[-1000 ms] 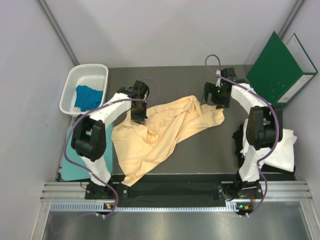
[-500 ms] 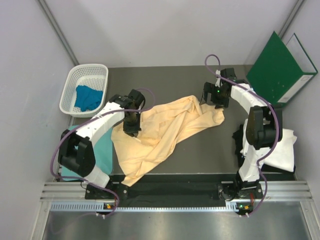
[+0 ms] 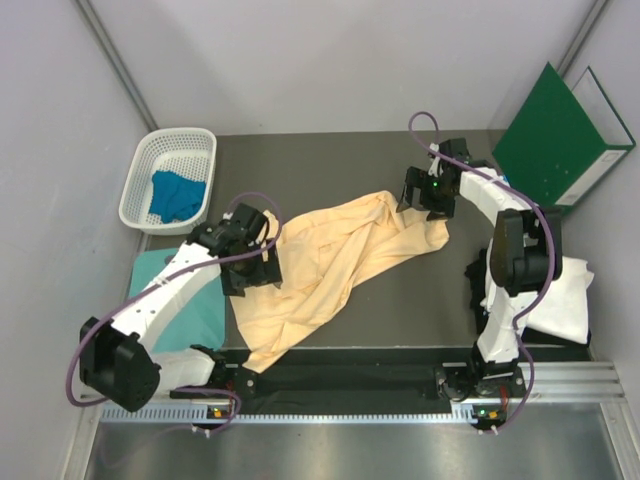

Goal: Fold and stack the t-shirts
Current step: Flatten out the tshirt

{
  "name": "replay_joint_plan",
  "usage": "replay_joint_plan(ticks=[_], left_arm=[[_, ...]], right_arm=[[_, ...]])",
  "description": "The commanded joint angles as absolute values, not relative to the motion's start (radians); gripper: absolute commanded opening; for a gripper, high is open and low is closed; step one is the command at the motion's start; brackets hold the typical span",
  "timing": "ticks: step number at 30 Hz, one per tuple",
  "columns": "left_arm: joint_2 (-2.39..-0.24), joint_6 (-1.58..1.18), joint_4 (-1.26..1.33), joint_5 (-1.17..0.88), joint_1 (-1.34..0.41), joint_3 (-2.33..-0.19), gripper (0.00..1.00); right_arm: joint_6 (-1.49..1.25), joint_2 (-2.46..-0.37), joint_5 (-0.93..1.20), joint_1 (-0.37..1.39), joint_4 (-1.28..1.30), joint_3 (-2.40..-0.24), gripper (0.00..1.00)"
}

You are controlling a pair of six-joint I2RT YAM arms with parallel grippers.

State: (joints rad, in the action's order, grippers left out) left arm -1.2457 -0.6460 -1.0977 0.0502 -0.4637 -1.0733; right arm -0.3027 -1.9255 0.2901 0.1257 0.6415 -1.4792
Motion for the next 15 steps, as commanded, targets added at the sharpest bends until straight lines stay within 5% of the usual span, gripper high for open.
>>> replay_joint_plan(ticks=[1,15], left_arm=[[-1.216,-0.79,-0.889,-0.026,-0.46,-0.93,0.86],[-1.429,-0.743,-0.634,-0.049,-0.321,-0.819,0.69]], right_arm=[[-0.316,-1.936,0.321,0.115,0.621,-1.511,1.0],[-0.279,-1.928,0.321,0.115,0.675,-1.528,1.0]])
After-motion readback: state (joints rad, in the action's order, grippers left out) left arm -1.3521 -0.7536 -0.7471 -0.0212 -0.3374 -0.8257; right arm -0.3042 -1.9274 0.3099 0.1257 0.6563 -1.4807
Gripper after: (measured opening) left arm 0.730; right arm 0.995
